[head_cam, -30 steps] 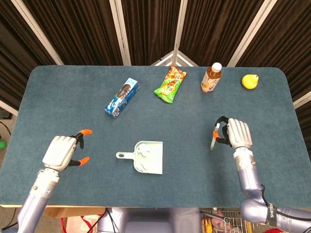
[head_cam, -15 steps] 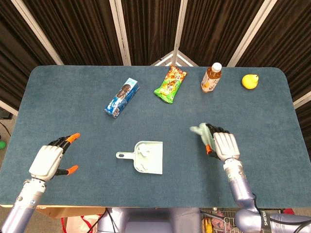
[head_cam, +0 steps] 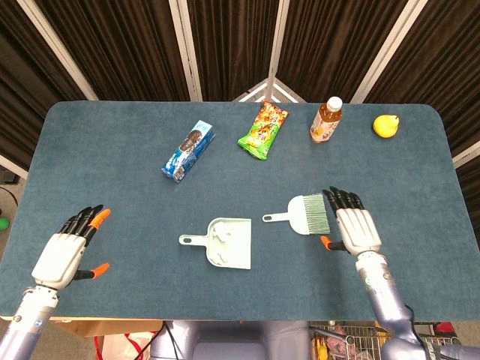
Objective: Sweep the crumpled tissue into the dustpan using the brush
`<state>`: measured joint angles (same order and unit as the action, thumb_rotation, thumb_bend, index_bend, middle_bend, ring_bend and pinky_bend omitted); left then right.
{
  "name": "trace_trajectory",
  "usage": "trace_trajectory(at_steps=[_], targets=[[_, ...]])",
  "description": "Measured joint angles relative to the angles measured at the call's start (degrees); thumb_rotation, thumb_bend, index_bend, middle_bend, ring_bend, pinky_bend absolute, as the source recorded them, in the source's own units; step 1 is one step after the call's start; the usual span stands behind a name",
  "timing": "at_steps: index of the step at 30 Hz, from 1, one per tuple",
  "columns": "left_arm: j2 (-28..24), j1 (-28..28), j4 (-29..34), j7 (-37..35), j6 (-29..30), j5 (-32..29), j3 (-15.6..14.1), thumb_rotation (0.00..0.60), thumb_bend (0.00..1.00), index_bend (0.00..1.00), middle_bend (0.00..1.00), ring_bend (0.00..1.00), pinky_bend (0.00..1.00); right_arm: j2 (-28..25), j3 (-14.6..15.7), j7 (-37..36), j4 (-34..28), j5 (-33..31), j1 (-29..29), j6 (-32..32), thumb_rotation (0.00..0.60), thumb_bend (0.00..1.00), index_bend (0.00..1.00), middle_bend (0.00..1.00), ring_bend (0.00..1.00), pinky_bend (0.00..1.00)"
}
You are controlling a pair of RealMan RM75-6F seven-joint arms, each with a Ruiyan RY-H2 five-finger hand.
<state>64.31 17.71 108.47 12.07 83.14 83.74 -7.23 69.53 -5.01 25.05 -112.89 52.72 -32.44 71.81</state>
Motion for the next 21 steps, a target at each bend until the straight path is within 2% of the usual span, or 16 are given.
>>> trace_trajectory(at_steps=[7, 13, 16, 21], targets=[[0.04, -3.88, -6.37, -1.2, 3.6, 5.18, -1.71, 0.6, 0.0, 0.0, 0.0, 0.0, 0.0, -4.93, 6.99, -5.23, 2.32, 13.7, 7.46, 4.37, 0.6, 0.28, 0.0, 0.0, 0.0, 0.0], [0.92, -7.98, -13.54, -0.82, 7.83, 8.98, -2.52, 0.6, 0.0, 0.0, 0.0, 0.0, 0.0, -8.46, 13.0, -14.74, 8.15, 27.59, 17.51, 14.24, 0.6, 0.28, 0.0, 0.0, 0.0, 0.0], [1.22, -9.81, -14.71, -0.58, 8.91, 9.01, -2.22, 0.6, 0.0, 0.0, 0.0, 0.0, 0.0, -9.37, 14.37, -19.03, 12.48, 31.25, 21.27, 18.76, 0.6, 0.28, 0.0, 0.0, 0.0, 0.0], [1.8, -10.23, -14.75, -0.34, 8.13, 8.08, -0.86, 0.6, 0.0, 0.0, 0.0, 0.0, 0.0, -9.56, 14.56, -23.92, 17.09, 33.29, 24.73, 21.02, 0.6, 0.28, 0.0, 0.0, 0.0, 0.0]])
